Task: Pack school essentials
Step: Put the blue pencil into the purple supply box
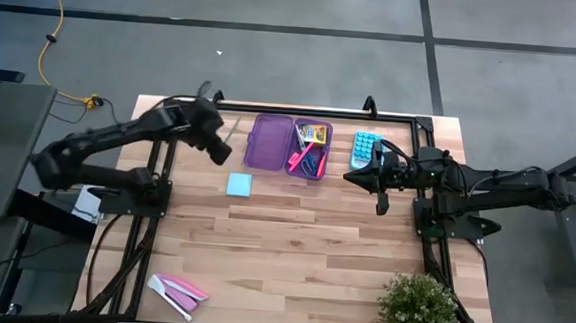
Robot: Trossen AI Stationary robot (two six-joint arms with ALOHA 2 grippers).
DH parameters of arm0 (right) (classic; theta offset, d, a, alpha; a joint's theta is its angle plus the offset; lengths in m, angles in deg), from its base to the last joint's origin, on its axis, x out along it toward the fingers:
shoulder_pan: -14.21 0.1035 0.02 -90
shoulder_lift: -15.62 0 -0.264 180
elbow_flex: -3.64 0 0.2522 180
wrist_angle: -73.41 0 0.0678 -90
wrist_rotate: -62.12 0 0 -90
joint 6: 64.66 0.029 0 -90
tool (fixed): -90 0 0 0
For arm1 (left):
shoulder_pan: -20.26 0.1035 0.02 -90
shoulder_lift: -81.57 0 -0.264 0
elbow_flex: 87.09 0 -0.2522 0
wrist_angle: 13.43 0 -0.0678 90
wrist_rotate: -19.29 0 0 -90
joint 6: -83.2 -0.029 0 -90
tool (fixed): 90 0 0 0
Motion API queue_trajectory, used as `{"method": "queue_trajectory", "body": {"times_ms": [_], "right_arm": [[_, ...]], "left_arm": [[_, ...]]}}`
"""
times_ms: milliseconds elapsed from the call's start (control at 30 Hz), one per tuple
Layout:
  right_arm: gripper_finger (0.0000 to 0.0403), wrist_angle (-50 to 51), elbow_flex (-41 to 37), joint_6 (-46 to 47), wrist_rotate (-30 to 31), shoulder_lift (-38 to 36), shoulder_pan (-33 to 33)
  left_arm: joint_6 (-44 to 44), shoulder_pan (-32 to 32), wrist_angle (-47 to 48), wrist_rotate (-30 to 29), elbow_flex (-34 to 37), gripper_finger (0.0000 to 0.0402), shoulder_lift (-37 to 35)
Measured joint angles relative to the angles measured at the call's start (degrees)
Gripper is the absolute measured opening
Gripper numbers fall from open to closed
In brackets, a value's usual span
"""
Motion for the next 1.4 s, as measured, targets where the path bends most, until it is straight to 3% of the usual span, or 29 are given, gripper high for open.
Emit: {"method": "queue_trajectory", "body": {"times_ms": [200, 367, 633, 800, 1067, 1400], "right_arm": [[0.0, 0.0, 0.0, 0.1, 0.0, 0.0, 0.0], [0.0, 0.0, 0.0, 0.1, 0.0, 0.0, 0.0], [0.0, 0.0, 0.0, 0.0, 0.0, 0.0, 0.0], [0.0, 0.0, 0.0, -0.5, 0.0, 0.0, 0.0], [0.0, 0.0, 0.0, 0.2, -0.6, 0.0, 0.0], [0.0, 0.0, 0.0, 1.3, -1.0, 0.0, 0.0]], "left_arm": [[6.1, -7.7, -19.2, -0.3, -0.1, 0.0006, -12.3], [5.0, -17.7, -34.9, -3.7, -0.1, 0.0006, -15.6], [0.5, -35.8, -48.1, -16.4, -0.2, 0.0006, -9.5], [0.4, -43.0, -58.0, -17.4, -0.2, 0.0006, -0.6], [0.5, -45.8, -72.7, -17.3, -0.1, 0.0006, 10.7], [-0.4, -45.8, -75.6, -17.1, -0.1, 0.0006, 11.0]]}}
